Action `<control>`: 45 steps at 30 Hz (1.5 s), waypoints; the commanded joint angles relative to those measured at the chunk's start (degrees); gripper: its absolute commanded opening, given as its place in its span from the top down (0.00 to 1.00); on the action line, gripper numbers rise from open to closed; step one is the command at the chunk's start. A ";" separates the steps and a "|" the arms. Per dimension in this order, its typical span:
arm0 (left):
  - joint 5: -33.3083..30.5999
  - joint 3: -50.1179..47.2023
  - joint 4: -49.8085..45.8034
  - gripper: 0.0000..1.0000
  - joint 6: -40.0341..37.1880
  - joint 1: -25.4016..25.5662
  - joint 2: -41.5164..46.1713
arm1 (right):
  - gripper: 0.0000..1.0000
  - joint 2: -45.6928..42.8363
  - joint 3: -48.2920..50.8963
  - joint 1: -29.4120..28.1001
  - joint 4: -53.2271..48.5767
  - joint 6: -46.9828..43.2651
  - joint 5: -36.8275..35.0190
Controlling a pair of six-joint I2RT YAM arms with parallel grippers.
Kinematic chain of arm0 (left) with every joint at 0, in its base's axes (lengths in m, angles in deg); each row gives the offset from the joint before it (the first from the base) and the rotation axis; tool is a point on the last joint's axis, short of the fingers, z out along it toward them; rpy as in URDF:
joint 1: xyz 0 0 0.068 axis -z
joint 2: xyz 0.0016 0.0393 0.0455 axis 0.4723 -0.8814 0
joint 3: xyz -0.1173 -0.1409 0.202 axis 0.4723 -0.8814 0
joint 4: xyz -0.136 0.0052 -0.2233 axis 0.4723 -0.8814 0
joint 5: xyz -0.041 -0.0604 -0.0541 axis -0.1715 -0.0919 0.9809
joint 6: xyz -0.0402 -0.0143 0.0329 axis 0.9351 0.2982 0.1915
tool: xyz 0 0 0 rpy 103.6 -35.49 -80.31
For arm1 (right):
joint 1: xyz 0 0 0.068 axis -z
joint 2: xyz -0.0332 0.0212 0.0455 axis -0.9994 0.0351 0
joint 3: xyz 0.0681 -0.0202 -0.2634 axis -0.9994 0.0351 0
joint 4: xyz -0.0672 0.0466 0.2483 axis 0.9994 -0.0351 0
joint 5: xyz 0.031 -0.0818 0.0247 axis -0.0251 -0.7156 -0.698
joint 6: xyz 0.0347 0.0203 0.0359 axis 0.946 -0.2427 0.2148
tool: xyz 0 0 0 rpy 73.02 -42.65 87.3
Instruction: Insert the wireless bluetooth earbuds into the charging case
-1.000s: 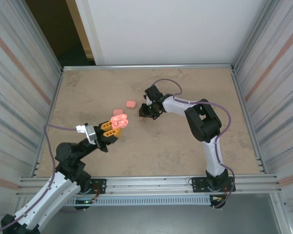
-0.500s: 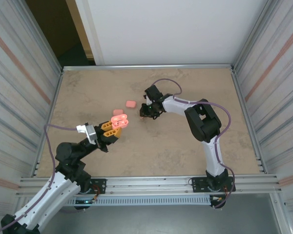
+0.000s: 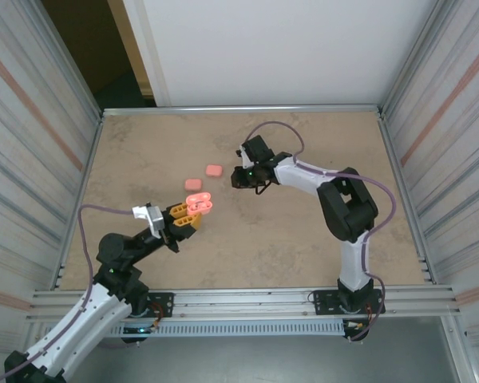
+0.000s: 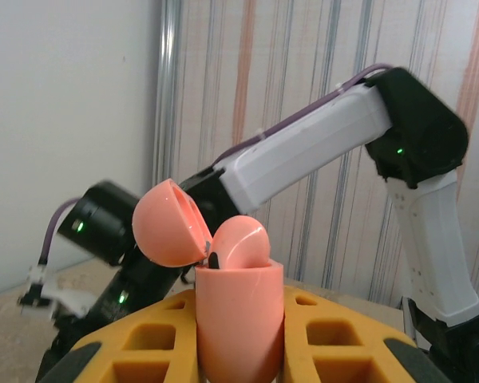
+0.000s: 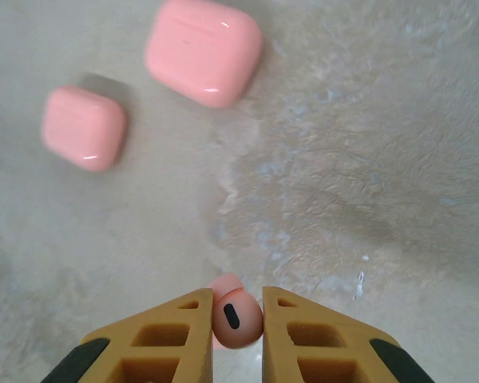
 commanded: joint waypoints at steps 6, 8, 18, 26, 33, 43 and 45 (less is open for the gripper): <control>-1.60 -2.98 -0.82 1.00 3.72 0.36 2.67 | 0.81 -14.53 5.34 -0.21 -1.97 -9.13 0.44; -1.12 -2.99 -0.68 1.00 4.48 0.39 2.46 | 0.81 -18.16 6.79 -0.38 -2.40 -10.64 0.53; 1.27 -2.79 2.96 1.00 7.35 0.42 -2.45 | 0.80 -34.23 10.92 -2.23 -5.19 -16.21 -0.01; 5.51 -0.70 9.45 1.00 10.75 0.44 -9.88 | 0.80 -44.48 13.38 -4.60 -5.04 -19.37 -1.01; 8.24 1.56 12.20 1.00 11.53 1.27 -15.44 | 0.79 -51.09 14.94 -8.57 -4.04 -24.25 -3.15; 9.64 4.31 14.84 1.00 10.78 4.45 -22.16 | 0.79 -54.27 15.79 -15.41 -3.62 -29.77 -5.51; 9.99 4.74 15.46 1.00 10.52 4.91 -23.20 | 0.79 -54.33 15.96 -16.48 -3.60 -30.65 -5.66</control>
